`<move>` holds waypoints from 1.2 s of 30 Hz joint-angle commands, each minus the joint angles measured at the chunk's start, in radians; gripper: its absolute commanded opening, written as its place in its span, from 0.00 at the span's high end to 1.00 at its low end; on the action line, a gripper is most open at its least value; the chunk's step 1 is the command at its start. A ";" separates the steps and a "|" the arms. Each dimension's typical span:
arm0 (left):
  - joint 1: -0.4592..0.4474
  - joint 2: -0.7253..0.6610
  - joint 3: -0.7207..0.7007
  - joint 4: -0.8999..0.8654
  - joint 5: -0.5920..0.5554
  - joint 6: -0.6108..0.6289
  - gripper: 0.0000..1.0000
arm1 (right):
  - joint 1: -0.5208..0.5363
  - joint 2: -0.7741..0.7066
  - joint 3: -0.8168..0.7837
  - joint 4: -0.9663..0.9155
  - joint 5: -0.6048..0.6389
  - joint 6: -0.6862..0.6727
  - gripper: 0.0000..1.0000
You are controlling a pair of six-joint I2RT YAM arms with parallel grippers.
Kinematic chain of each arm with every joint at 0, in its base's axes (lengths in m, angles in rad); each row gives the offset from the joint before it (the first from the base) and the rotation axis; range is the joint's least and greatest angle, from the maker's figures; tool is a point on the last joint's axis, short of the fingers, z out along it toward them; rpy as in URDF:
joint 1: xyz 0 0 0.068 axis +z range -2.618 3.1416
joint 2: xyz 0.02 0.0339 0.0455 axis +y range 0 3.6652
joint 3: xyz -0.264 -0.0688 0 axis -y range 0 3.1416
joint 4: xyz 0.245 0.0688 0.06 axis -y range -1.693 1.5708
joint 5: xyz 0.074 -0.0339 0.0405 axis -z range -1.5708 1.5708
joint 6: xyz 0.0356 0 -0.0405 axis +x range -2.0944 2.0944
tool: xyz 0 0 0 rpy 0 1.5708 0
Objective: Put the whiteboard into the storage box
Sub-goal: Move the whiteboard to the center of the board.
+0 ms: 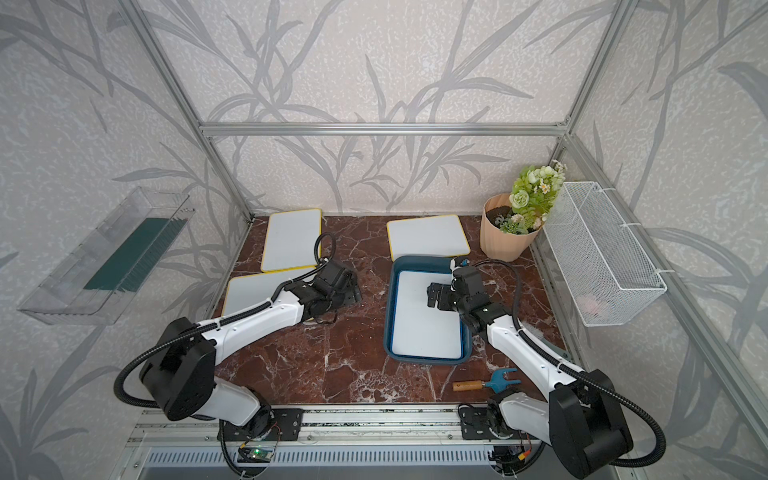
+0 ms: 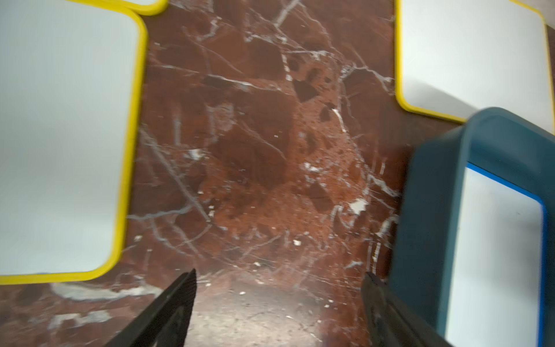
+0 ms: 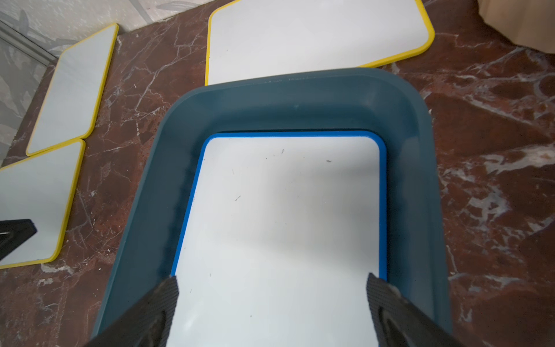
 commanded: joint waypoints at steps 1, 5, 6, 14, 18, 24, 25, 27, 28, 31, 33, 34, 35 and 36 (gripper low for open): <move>0.055 -0.031 -0.056 -0.102 -0.083 0.045 0.13 | 0.041 -0.032 -0.009 0.016 0.016 -0.027 0.01; 0.106 -0.049 -0.099 -0.094 -0.097 0.068 0.13 | 0.129 -0.043 -0.024 0.033 0.058 -0.039 0.01; 0.118 -0.046 -0.104 -0.091 -0.097 0.075 0.13 | 0.158 -0.043 -0.031 0.041 0.074 -0.046 0.01; 0.164 -0.012 -0.140 -0.010 -0.077 0.124 0.13 | 0.274 -0.023 -0.047 0.116 0.073 -0.098 0.01; 0.176 0.026 -0.149 0.055 -0.033 0.153 0.15 | 0.287 -0.027 -0.051 0.133 0.045 -0.098 0.01; 0.180 0.104 -0.128 0.087 -0.003 0.167 0.15 | 0.288 -0.052 -0.063 0.132 0.039 -0.101 0.01; 0.181 0.120 -0.122 0.085 0.008 0.170 0.15 | 0.288 -0.052 -0.060 0.131 0.038 -0.101 0.01; 0.185 0.157 -0.094 0.064 0.028 0.170 0.16 | 0.288 -0.050 -0.059 0.129 0.034 -0.100 0.01; 0.183 0.171 -0.089 0.062 0.036 0.172 0.16 | 0.288 -0.049 -0.059 0.129 0.033 -0.098 0.01; 0.183 0.198 -0.080 0.072 0.064 0.162 0.17 | 0.288 -0.055 -0.062 0.129 0.040 -0.097 0.01; 0.182 0.204 -0.083 0.079 0.099 0.143 0.18 | 0.288 -0.057 -0.068 0.133 0.053 -0.087 0.01; 0.181 0.205 -0.085 0.086 0.115 0.133 0.19 | 0.288 -0.057 -0.070 0.138 0.058 -0.086 0.01; 0.178 0.206 -0.093 0.098 0.135 0.122 0.19 | 0.288 -0.058 -0.074 0.144 0.062 -0.082 0.01; 0.174 0.207 -0.100 0.108 0.151 0.108 0.20 | 0.288 -0.061 -0.077 0.150 0.066 -0.081 0.01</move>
